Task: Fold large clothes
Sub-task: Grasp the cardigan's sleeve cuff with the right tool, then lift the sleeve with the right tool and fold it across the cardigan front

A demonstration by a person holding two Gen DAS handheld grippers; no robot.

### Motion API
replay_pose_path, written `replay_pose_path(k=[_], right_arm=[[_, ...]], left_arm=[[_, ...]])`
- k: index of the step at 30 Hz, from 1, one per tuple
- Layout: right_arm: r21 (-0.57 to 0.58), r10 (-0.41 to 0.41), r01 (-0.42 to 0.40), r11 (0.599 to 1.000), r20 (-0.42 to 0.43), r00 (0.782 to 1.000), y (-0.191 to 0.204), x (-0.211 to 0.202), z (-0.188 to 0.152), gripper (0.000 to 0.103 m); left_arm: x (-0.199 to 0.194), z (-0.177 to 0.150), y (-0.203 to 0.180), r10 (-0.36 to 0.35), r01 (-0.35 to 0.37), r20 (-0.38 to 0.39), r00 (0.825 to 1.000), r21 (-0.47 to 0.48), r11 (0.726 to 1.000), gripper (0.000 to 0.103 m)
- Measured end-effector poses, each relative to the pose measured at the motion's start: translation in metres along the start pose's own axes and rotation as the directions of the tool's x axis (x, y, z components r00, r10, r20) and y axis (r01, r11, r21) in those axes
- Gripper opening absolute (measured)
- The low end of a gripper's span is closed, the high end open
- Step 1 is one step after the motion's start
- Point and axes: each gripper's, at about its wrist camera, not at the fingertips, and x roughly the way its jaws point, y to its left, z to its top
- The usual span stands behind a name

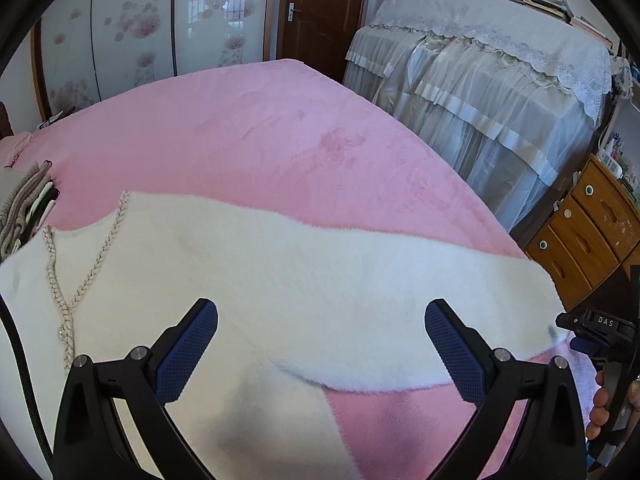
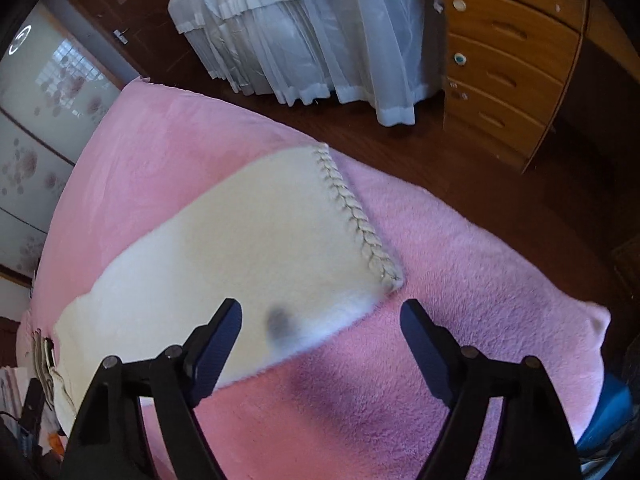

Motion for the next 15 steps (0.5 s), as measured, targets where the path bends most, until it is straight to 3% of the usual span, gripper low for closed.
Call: replay_pose_path(k=[2, 4, 7, 9, 10, 11, 13, 14, 15], right_arm=[[0.026, 0.022, -0.022, 0.999, -0.020, 1.000, -0.007, 0.010, -0.003, 0.079], [0.034, 0.034, -0.034, 0.999, 0.011, 0.999, -0.008, 0.014, -0.005, 0.077], [0.039, 0.030, -0.031, 0.999, 0.041, 0.999, -0.002, 0.019, -0.002, 0.067], [0.018, 0.011, -0.012, 1.000, 0.060, 0.998, 0.004, 0.022, 0.000, 0.051], [-0.002, 0.021, -0.021, 1.000, 0.066, 0.998, 0.009, 0.022, 0.001, 0.031], [-0.019, 0.033, -0.032, 0.999, 0.068, 0.997, 0.014, 0.023, 0.003, 0.018], [-0.059, 0.019, -0.013, 0.998, 0.104, 0.994, 0.031, 0.012, 0.001, 0.017], [-0.092, 0.027, -0.015, 0.996, 0.131, 0.991, 0.043, 0.004, 0.000, 0.016], [-0.131, 0.055, -0.035, 0.991, 0.154, 0.987, 0.056, -0.006, -0.002, 0.016]], left_arm=[[0.012, -0.007, -0.006, 0.009, -0.009, -0.012, 1.000, 0.012, 1.000, 0.103], [0.019, -0.012, -0.010, 0.005, -0.005, -0.023, 1.000, 0.026, 1.000, 0.101], [0.026, -0.012, -0.015, 0.025, -0.022, -0.060, 0.998, 0.048, 0.999, 0.099], [0.028, -0.010, -0.015, 0.045, -0.041, -0.086, 0.995, 0.046, 0.998, 0.099], [0.027, -0.009, -0.013, 0.037, -0.034, -0.097, 0.995, 0.035, 0.999, 0.098], [0.026, -0.008, -0.010, 0.033, -0.031, -0.105, 0.994, 0.021, 0.999, 0.094], [0.020, -0.006, -0.003, 0.022, -0.019, -0.111, 0.994, 0.020, 1.000, 0.082], [0.016, -0.006, 0.000, 0.030, -0.027, -0.108, 0.994, 0.032, 0.999, 0.065], [0.012, -0.006, 0.004, 0.044, -0.039, -0.113, 0.993, 0.051, 0.998, 0.055]])
